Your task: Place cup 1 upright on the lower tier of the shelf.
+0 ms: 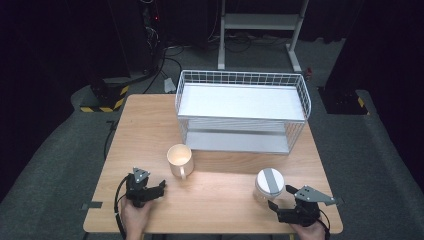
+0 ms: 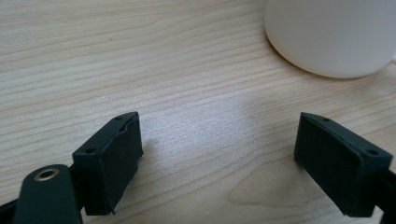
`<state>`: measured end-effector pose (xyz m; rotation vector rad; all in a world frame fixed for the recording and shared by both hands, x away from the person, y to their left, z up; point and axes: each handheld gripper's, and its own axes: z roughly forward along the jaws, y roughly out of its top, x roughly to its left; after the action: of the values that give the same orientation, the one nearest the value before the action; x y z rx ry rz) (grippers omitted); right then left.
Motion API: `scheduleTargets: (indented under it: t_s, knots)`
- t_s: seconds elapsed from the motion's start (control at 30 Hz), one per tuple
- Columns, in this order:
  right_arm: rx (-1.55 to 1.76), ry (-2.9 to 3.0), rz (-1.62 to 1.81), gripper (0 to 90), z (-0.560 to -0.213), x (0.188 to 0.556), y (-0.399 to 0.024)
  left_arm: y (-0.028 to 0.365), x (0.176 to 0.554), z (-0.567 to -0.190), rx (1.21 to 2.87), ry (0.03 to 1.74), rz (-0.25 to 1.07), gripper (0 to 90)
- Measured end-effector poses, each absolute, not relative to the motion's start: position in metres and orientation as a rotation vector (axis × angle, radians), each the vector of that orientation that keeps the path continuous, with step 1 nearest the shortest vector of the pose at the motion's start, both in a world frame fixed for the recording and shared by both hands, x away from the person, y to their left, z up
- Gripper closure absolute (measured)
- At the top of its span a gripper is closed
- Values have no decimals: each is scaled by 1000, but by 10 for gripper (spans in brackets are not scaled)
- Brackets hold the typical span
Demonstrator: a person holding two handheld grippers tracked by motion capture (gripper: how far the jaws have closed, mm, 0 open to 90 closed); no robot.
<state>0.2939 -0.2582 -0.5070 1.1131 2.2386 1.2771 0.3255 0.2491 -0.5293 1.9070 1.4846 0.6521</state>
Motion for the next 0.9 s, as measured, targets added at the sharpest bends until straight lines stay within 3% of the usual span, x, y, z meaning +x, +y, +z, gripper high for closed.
scheduleTargets:
  t_s: [0.9]
  knots:
    - [1064,2243,1317,99,-503,308,-239,249,325,-529,1907,1485,652,153]
